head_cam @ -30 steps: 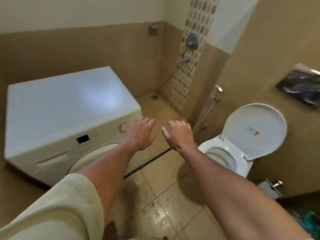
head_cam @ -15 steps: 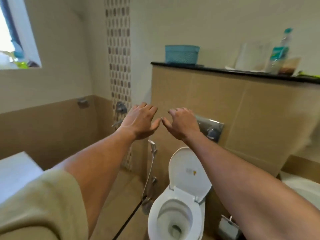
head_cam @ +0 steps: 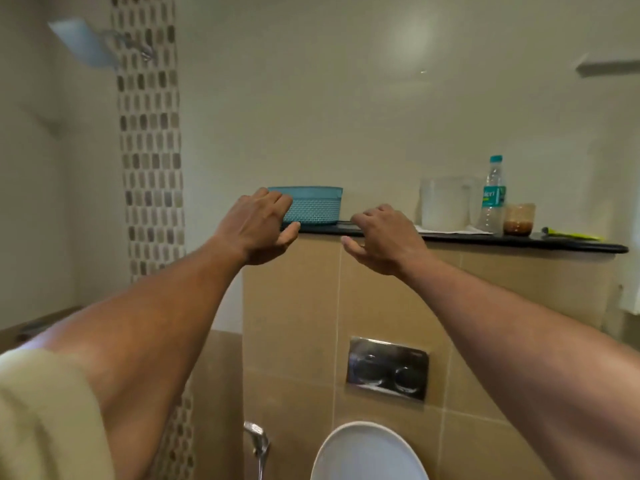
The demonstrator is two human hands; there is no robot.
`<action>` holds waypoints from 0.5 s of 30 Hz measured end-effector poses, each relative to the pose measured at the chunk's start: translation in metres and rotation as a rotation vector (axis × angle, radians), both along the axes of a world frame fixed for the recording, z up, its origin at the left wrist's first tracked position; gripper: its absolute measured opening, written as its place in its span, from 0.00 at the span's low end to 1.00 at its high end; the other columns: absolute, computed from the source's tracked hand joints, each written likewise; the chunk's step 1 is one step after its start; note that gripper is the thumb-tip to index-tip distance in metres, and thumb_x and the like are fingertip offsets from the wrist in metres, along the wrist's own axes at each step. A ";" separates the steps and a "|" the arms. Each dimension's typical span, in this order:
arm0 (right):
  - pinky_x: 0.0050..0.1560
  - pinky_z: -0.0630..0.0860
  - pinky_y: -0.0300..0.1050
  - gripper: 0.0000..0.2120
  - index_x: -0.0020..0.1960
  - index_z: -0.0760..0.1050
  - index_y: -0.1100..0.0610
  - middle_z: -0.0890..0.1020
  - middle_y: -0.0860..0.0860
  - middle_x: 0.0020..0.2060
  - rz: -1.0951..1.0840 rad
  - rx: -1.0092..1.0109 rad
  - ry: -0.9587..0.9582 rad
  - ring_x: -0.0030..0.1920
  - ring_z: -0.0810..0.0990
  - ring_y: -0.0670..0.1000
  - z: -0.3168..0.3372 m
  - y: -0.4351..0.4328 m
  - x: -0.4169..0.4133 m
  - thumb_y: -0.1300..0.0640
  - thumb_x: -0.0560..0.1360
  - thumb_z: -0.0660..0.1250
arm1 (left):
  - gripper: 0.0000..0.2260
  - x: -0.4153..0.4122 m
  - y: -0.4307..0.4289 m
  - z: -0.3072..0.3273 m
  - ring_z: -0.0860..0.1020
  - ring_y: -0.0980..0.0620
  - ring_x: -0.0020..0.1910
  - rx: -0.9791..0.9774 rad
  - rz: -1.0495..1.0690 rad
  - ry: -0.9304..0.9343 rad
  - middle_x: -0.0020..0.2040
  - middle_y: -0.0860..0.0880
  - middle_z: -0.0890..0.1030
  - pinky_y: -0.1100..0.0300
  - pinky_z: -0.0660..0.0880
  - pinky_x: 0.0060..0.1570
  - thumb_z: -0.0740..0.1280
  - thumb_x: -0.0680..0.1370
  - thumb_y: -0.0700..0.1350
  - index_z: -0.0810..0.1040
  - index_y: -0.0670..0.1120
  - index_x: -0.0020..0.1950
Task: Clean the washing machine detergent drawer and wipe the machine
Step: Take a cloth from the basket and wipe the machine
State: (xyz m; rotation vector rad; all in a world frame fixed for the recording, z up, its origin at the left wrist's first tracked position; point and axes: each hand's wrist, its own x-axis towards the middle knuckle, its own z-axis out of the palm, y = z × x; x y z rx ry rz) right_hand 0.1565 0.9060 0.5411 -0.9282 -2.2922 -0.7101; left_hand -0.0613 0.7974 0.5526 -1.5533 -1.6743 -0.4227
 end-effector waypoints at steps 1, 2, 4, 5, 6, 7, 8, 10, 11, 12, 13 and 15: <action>0.57 0.74 0.55 0.23 0.60 0.76 0.55 0.82 0.55 0.56 -0.014 0.000 -0.005 0.58 0.76 0.57 0.010 0.010 -0.010 0.38 0.79 0.56 | 0.22 -0.016 0.014 0.009 0.75 0.44 0.60 0.002 -0.011 0.000 0.62 0.44 0.78 0.46 0.74 0.58 0.57 0.81 0.58 0.72 0.44 0.67; 0.58 0.74 0.55 0.24 0.62 0.75 0.54 0.81 0.55 0.57 -0.030 0.000 -0.011 0.59 0.75 0.57 0.018 0.020 -0.019 0.38 0.79 0.56 | 0.23 -0.029 0.026 0.014 0.74 0.44 0.60 0.002 -0.021 -0.003 0.62 0.44 0.78 0.46 0.74 0.59 0.57 0.81 0.58 0.71 0.44 0.68; 0.59 0.74 0.54 0.25 0.66 0.74 0.54 0.81 0.54 0.59 -0.055 0.008 -0.008 0.61 0.75 0.57 0.035 0.045 -0.042 0.38 0.79 0.56 | 0.23 -0.059 0.053 0.028 0.74 0.45 0.60 0.009 -0.046 0.000 0.62 0.44 0.77 0.46 0.74 0.59 0.57 0.81 0.58 0.71 0.44 0.69; 0.58 0.74 0.54 0.26 0.67 0.73 0.54 0.81 0.54 0.59 -0.065 0.012 0.001 0.61 0.75 0.57 0.043 0.057 -0.054 0.37 0.79 0.56 | 0.23 -0.074 0.068 0.033 0.74 0.45 0.60 0.014 -0.058 0.001 0.62 0.44 0.77 0.46 0.74 0.60 0.57 0.81 0.58 0.71 0.44 0.69; 0.58 0.74 0.54 0.26 0.67 0.73 0.54 0.80 0.54 0.60 -0.074 0.014 0.008 0.61 0.75 0.57 0.051 0.069 -0.065 0.37 0.79 0.56 | 0.23 -0.087 0.081 0.037 0.74 0.45 0.60 0.012 -0.065 0.003 0.63 0.44 0.77 0.46 0.74 0.60 0.57 0.81 0.58 0.71 0.44 0.69; 0.59 0.74 0.54 0.27 0.67 0.72 0.54 0.80 0.54 0.60 -0.082 0.011 0.015 0.62 0.74 0.57 0.056 0.077 -0.073 0.36 0.79 0.56 | 0.24 -0.097 0.093 0.039 0.74 0.45 0.60 0.010 -0.070 0.003 0.63 0.44 0.77 0.46 0.74 0.60 0.57 0.81 0.59 0.71 0.44 0.69; 0.59 0.74 0.54 0.27 0.68 0.71 0.54 0.80 0.54 0.61 -0.093 0.010 0.021 0.62 0.74 0.57 0.062 0.088 -0.083 0.36 0.79 0.56 | 0.24 -0.109 0.107 0.041 0.74 0.45 0.60 0.009 -0.079 -0.001 0.63 0.45 0.77 0.46 0.74 0.60 0.57 0.81 0.59 0.71 0.44 0.69; 0.60 0.73 0.54 0.29 0.71 0.68 0.53 0.78 0.54 0.64 -0.111 -0.022 0.035 0.64 0.73 0.57 0.069 0.108 -0.102 0.35 0.78 0.56 | 0.25 -0.132 0.134 0.044 0.73 0.45 0.61 0.017 -0.100 -0.036 0.64 0.44 0.76 0.47 0.73 0.60 0.57 0.81 0.60 0.70 0.44 0.70; 0.60 0.72 0.54 0.31 0.73 0.66 0.53 0.77 0.54 0.65 -0.115 -0.061 0.049 0.66 0.72 0.57 0.070 0.117 -0.110 0.34 0.78 0.57 | 0.27 -0.142 0.148 0.044 0.73 0.45 0.63 0.008 -0.112 -0.082 0.67 0.44 0.75 0.47 0.73 0.62 0.58 0.81 0.60 0.68 0.44 0.72; 0.60 0.72 0.53 0.32 0.75 0.63 0.53 0.76 0.54 0.67 -0.114 -0.111 0.071 0.67 0.71 0.57 0.070 0.125 -0.117 0.34 0.78 0.57 | 0.29 -0.149 0.160 0.042 0.71 0.44 0.66 -0.002 -0.122 -0.153 0.70 0.43 0.72 0.48 0.71 0.65 0.58 0.81 0.61 0.66 0.43 0.75; 0.60 0.72 0.53 0.35 0.76 0.61 0.53 0.75 0.55 0.68 -0.110 -0.168 0.103 0.67 0.71 0.57 0.069 0.135 -0.126 0.33 0.77 0.58 | 0.32 -0.158 0.175 0.040 0.68 0.43 0.70 -0.014 -0.135 -0.250 0.73 0.43 0.69 0.48 0.69 0.68 0.58 0.80 0.62 0.62 0.43 0.77; 0.60 0.72 0.53 0.41 0.78 0.57 0.54 0.74 0.56 0.69 -0.096 -0.282 0.207 0.67 0.72 0.58 0.064 0.152 -0.142 0.31 0.75 0.61 | 0.40 -0.171 0.201 0.035 0.63 0.41 0.75 -0.024 -0.169 -0.482 0.78 0.41 0.61 0.47 0.64 0.72 0.59 0.78 0.67 0.56 0.42 0.80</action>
